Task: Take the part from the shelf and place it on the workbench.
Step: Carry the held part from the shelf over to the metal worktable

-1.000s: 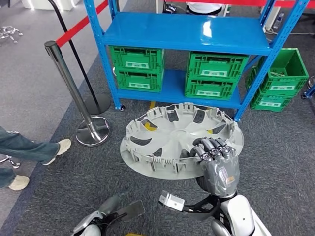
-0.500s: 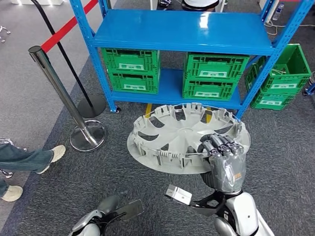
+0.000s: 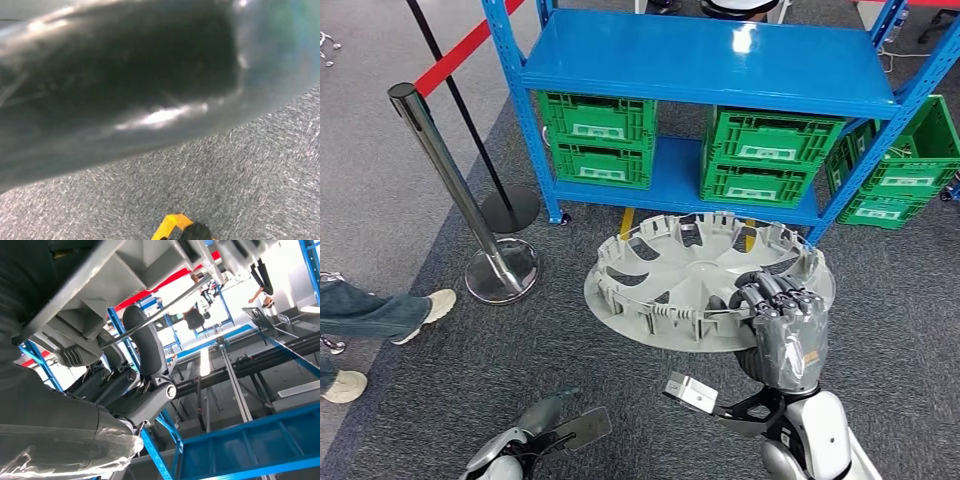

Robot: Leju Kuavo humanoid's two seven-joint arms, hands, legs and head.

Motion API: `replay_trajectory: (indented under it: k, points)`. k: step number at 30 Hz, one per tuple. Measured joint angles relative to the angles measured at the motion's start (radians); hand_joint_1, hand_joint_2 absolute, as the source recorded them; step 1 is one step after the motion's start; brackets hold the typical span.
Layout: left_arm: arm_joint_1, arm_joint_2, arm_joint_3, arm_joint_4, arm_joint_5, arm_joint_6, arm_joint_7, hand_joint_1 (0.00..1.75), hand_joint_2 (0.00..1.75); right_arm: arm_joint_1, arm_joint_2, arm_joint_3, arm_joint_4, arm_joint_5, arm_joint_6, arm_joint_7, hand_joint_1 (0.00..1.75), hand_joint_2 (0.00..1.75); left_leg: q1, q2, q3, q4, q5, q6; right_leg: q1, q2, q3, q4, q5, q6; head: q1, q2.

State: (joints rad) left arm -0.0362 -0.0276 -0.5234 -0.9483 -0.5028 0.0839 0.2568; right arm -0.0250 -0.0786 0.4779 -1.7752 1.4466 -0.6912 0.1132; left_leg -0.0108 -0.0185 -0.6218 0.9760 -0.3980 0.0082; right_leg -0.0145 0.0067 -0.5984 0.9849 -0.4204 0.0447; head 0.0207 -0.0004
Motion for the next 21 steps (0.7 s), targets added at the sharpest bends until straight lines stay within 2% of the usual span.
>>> replay_trajectory:
  k: [3,10,14,17,18,19,21]
  points:
    - [0.001,0.001,0.0,0.0,0.0,0.0,0.0,0.0,0.0,0.002,0.0,-0.002,0.0,0.0,0.0,0.0,1.75,1.75,0.0,0.0,0.001,0.0,0.001,0.001,0.0,0.0,0.0,-0.001,0.0,0.005,0.0,0.0]
    - [0.001,0.002,0.0,0.0,-0.008,0.0,0.003,0.0,0.0,0.005,0.0,-0.017,0.0,-0.029,0.0,-0.011,1.75,1.75,0.002,0.0,0.003,-0.002,0.004,0.001,0.002,0.001,0.0,0.002,0.002,0.006,0.0,0.0]
    - [0.001,0.003,0.0,0.0,-0.011,-0.003,0.003,0.0,0.0,0.01,0.001,-0.026,0.003,-0.012,0.0,-0.012,1.75,1.75,-0.003,0.001,0.004,0.0,-0.001,0.011,-0.004,0.001,0.002,-0.003,0.002,0.012,0.0,0.0]
    - [0.0,0.007,0.0,0.0,-0.017,-0.009,0.002,0.0,0.0,0.012,0.002,-0.029,0.004,0.014,0.0,-0.009,1.75,1.75,-0.001,-0.001,0.022,-0.032,0.011,0.022,-0.005,0.0,-0.002,0.0,-0.005,0.018,0.0,0.0]
    - [-0.001,0.008,0.0,0.0,-0.021,-0.013,0.001,0.0,0.0,0.013,0.001,-0.029,0.004,0.021,0.0,-0.007,1.75,1.75,0.002,-0.002,0.033,-0.047,0.016,0.025,-0.004,0.001,-0.014,0.026,-0.023,0.018,0.001,0.0]
    - [-0.001,0.01,0.0,0.001,-0.026,-0.017,-0.001,0.0,0.0,0.014,0.001,-0.028,0.004,0.026,0.0,-0.004,1.75,1.75,0.005,-0.004,0.044,-0.058,0.018,0.027,-0.003,0.002,-0.039,0.077,-0.051,0.015,0.001,0.0]
    - [-0.001,0.015,0.0,0.005,-0.036,-0.021,-0.004,0.0,0.0,0.018,-0.001,-0.027,0.007,0.033,0.0,0.002,1.75,1.75,0.01,-0.011,0.06,-0.066,0.013,0.028,-0.001,0.004,-0.103,0.215,-0.109,0.013,0.002,0.0]
